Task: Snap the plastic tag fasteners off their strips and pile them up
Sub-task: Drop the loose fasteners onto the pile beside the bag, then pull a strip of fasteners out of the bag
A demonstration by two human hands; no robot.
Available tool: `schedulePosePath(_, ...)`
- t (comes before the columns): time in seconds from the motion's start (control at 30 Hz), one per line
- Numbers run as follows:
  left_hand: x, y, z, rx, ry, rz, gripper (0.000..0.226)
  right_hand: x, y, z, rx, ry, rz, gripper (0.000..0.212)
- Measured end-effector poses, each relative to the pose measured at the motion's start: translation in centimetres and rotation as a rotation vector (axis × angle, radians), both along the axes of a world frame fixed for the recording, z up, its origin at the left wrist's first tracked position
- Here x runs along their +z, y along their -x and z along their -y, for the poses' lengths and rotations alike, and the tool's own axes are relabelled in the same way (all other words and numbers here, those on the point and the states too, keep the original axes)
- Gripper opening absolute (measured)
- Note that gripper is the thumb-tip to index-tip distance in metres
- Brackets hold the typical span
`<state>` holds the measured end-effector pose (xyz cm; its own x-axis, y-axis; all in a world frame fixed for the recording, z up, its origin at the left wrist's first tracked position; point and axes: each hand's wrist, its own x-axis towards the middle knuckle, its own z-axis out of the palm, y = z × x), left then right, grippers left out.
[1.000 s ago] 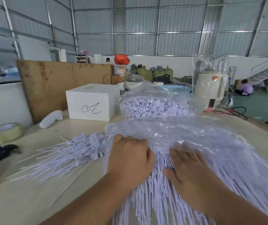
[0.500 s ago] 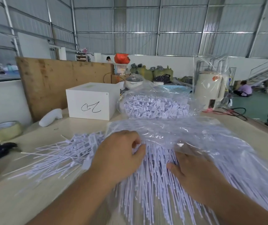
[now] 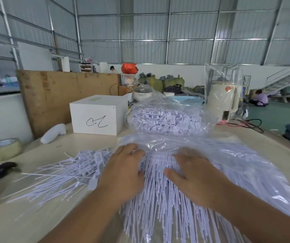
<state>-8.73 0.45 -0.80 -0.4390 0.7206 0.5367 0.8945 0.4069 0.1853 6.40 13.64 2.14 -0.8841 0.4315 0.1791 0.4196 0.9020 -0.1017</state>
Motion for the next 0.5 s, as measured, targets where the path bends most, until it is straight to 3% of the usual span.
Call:
schedulePosePath(0.13, 0.2, 0.5, 0.2, -0.099, -0.097, 0.012, 0.03, 0.8, 3.3, -0.6, 0.107, 0.066, 0.047, 0.045)
schedulePosePath(0.23, 0.0, 0.7, 0.1, -0.106, -0.097, -0.009, 0.033, 0.9, 5.4, -1.3, 0.083, 0.016, 0.128, 0.041)
schedulePosePath(0.43, -0.5, 1.4, 0.1, 0.05, -0.048, 0.005, 0.062, -0.2, 7.3, -3.3, -0.013, -0.004, 0.113, 0.071)
schedulePosePath(0.5, -0.7, 1.6, 0.1, 0.079, -0.004, 0.064, 0.067, -0.5, 7.5, -3.4, -0.047, -0.018, 0.058, 0.072)
